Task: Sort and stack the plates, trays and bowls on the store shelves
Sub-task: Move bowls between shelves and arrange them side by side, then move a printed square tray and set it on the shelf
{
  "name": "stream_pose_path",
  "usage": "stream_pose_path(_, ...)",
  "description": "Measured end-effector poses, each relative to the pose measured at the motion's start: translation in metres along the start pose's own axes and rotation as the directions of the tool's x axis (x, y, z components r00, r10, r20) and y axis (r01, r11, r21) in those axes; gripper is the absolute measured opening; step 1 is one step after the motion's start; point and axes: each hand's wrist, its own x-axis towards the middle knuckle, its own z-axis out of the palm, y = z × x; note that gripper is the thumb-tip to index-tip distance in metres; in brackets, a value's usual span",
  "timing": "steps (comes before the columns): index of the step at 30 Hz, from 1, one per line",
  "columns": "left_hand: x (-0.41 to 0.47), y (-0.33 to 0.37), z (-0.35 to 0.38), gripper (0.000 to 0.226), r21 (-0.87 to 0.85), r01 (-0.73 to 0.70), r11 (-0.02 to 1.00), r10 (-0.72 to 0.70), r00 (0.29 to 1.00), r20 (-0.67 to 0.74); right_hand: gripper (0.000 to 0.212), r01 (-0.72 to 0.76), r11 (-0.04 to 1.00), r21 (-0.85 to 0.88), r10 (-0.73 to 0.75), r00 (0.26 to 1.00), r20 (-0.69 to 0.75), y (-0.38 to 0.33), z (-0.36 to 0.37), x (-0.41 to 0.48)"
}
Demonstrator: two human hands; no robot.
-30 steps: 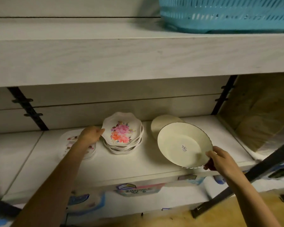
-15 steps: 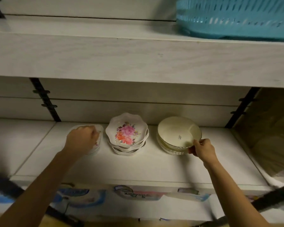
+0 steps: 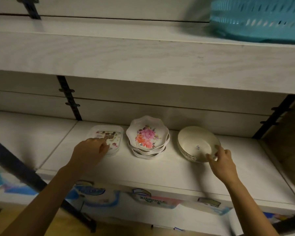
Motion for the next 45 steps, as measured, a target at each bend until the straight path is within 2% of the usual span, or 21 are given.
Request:
stream_pose_path(3,-0.012,-0.005,-0.004,0.036,-0.041,0.021,0.999,-0.022,1.0,-0.013,0.038,0.165,0.986,-0.022,-0.163,0.984,0.071,-0.022,-0.001,-0.01)
stream_pose_path(6,-0.029,-0.012,-0.011,0.044,-0.068,0.07,0.995,-0.072,0.997,-0.029,0.033,0.33,0.943,-0.049,-0.319,0.934,0.16,-0.053,0.007,-0.018)
stream_pose_path(10,-0.058,-0.036,-0.025,0.027,-0.11,0.176,0.978,-0.177,0.984,-0.007,0.032,0.51,0.857,-0.075,-0.478,0.84,0.255,-0.101,0.026,-0.033)
stream_pose_path(14,-0.09,-0.079,-0.043,0.023,-0.151,0.277,0.949,-0.273,0.961,0.049,0.036,0.633,0.769,-0.084,-0.567,0.737,0.367,-0.153,0.053,-0.058)
stream_pose_path(17,-0.115,-0.114,-0.055,0.022,-0.176,0.317,0.932,-0.316,0.948,0.034,0.037,0.721,0.69,-0.062,-0.644,0.651,0.403,-0.19,0.078,-0.081)
stream_pose_path(24,-0.167,-0.211,-0.09,0.022,-0.116,0.349,0.93,-0.352,0.936,-0.008,0.037,0.795,0.606,0.012,-0.722,0.543,0.43,-0.27,0.14,-0.148)
stream_pose_path(27,-0.186,-0.257,-0.105,0.029,-0.087,0.321,0.943,-0.324,0.946,-0.016,0.036,0.8,0.599,0.036,-0.737,0.532,0.417,-0.302,0.168,-0.18)
stream_pose_path(32,-0.209,-0.333,-0.124,0.022,0.004,0.307,0.952,-0.307,0.952,0.004,0.034,0.788,0.609,0.091,-0.746,0.53,0.402,-0.353,0.213,-0.234)
stream_pose_path(37,-0.223,-0.391,-0.147,0.021,-0.013,0.345,0.939,-0.344,0.938,0.026,0.037,0.804,0.59,0.074,-0.736,0.498,0.459,-0.408,0.249,-0.27)
stream_pose_path(41,-0.225,-0.433,-0.162,0.019,-0.023,0.385,0.923,-0.385,0.921,-0.05,0.039,0.832,0.553,0.042,-0.74,0.467,0.484,-0.45,0.279,-0.279)
stream_pose_path(45,-0.217,-0.479,-0.169,0.022,-0.052,0.422,0.905,-0.425,0.903,-0.065,0.039,0.862,0.506,0.036,-0.75,0.419,0.512,-0.497,0.316,-0.277)
